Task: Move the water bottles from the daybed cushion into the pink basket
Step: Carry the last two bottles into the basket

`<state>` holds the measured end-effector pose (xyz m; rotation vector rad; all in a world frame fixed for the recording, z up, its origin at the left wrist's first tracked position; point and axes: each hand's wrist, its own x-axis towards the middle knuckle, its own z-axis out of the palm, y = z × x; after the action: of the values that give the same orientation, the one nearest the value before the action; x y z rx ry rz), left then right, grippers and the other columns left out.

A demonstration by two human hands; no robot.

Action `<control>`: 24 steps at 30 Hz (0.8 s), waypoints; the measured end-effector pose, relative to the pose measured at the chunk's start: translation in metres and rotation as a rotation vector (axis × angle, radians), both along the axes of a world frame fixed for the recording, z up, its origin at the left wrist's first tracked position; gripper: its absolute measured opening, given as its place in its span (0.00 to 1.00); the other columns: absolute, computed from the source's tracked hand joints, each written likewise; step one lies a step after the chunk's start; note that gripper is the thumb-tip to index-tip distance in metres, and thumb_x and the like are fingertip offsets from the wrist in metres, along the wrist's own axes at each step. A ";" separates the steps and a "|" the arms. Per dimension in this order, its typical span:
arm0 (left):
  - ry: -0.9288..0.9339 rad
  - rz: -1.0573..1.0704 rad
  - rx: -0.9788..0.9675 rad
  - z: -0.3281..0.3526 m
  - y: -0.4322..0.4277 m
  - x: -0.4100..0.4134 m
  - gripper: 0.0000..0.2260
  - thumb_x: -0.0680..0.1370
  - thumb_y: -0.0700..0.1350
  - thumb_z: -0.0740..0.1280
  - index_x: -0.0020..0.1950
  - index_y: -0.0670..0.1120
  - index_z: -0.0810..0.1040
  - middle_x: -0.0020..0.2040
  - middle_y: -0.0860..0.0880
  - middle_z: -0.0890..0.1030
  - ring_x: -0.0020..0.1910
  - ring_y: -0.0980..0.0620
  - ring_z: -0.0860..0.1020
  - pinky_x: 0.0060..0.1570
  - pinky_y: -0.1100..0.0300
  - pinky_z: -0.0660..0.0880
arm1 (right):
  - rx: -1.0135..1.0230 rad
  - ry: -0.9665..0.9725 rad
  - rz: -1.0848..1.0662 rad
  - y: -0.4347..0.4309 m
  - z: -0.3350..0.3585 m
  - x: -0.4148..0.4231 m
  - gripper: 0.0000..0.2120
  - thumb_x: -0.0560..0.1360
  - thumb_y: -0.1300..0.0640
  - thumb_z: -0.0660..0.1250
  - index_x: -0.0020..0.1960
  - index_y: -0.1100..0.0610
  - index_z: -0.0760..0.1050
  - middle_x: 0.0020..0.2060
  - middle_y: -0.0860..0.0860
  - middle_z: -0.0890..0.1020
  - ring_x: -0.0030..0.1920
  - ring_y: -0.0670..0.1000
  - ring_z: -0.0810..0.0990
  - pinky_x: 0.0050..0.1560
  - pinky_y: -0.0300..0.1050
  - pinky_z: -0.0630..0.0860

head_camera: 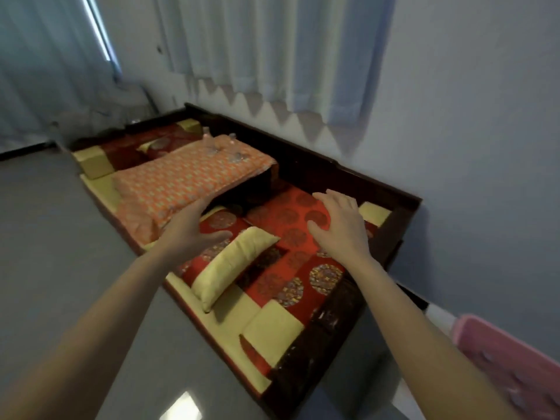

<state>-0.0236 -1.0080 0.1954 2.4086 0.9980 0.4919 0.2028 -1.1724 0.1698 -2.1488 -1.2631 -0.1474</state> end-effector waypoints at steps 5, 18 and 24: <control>-0.038 0.171 -0.078 -0.001 0.073 -0.108 0.40 0.70 0.51 0.74 0.77 0.48 0.58 0.75 0.47 0.64 0.73 0.47 0.64 0.69 0.51 0.64 | -0.112 -0.027 0.176 0.097 -0.009 -0.074 0.30 0.73 0.46 0.66 0.72 0.49 0.64 0.72 0.53 0.66 0.72 0.54 0.60 0.70 0.55 0.62; -0.119 0.361 0.020 -0.016 0.283 -0.211 0.38 0.71 0.50 0.74 0.76 0.47 0.58 0.74 0.48 0.66 0.71 0.49 0.66 0.66 0.57 0.64 | -0.168 -0.024 0.312 0.350 -0.034 -0.164 0.34 0.75 0.39 0.61 0.76 0.46 0.53 0.76 0.52 0.57 0.75 0.55 0.51 0.73 0.62 0.53; -0.161 0.329 0.033 -0.017 0.402 -0.220 0.38 0.72 0.51 0.73 0.76 0.48 0.57 0.75 0.49 0.64 0.72 0.51 0.64 0.61 0.65 0.62 | -0.131 -0.008 0.256 0.469 -0.027 -0.169 0.34 0.74 0.40 0.63 0.76 0.46 0.53 0.76 0.53 0.58 0.75 0.56 0.52 0.73 0.60 0.54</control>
<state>-0.2434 -0.6057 0.1781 2.1973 1.3274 0.8087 0.0338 -0.7033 0.1431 -2.0720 -1.5775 0.0352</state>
